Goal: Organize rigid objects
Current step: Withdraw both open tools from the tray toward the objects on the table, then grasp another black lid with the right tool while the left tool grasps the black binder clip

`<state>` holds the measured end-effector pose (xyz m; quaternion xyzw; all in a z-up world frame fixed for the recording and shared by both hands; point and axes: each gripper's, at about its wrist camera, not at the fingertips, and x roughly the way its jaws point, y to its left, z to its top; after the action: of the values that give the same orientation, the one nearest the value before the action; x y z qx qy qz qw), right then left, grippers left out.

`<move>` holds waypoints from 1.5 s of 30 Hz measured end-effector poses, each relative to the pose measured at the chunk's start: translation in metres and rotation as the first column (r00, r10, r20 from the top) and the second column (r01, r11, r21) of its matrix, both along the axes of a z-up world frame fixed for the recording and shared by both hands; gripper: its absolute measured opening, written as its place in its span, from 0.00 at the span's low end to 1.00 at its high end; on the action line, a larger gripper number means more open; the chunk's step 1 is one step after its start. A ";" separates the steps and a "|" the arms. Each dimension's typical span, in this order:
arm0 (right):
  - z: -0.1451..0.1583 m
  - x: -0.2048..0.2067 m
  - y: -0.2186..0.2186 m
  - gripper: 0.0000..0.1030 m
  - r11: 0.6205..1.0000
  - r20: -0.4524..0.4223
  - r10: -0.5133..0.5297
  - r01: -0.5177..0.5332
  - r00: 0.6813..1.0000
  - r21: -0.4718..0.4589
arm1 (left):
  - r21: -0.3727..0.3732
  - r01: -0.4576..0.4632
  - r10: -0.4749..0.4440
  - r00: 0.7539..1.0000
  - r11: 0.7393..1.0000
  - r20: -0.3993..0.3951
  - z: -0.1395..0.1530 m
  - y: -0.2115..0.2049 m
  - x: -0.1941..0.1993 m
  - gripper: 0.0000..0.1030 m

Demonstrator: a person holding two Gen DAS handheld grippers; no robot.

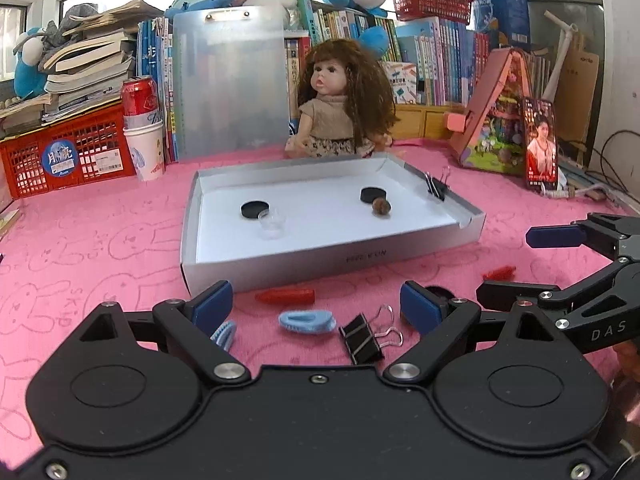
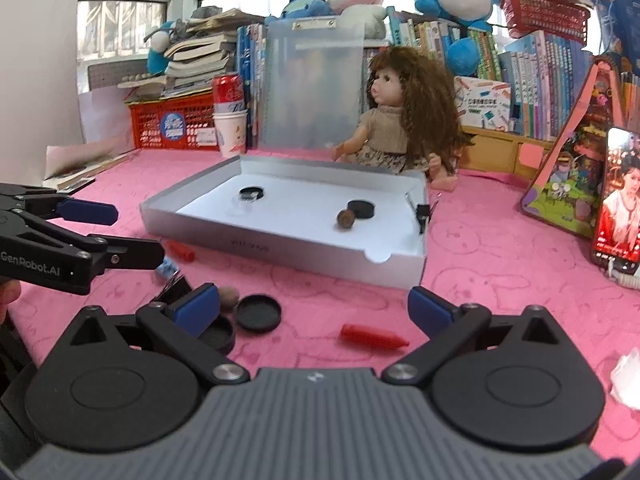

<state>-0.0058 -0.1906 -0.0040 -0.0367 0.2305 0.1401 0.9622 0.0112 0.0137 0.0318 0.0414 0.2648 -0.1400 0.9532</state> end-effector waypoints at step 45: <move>-0.026 -0.015 0.049 0.49 0.988 -0.055 0.152 -0.154 0.987 -0.026 | -0.067 0.035 -0.045 0.988 0.997 -0.147 -0.027 -0.019 0.012 0.27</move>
<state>-0.0210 -0.1417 -0.0303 -0.0652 0.2545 0.2109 0.9415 0.0232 -0.0056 0.0048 0.0055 0.3294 -0.1701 0.9287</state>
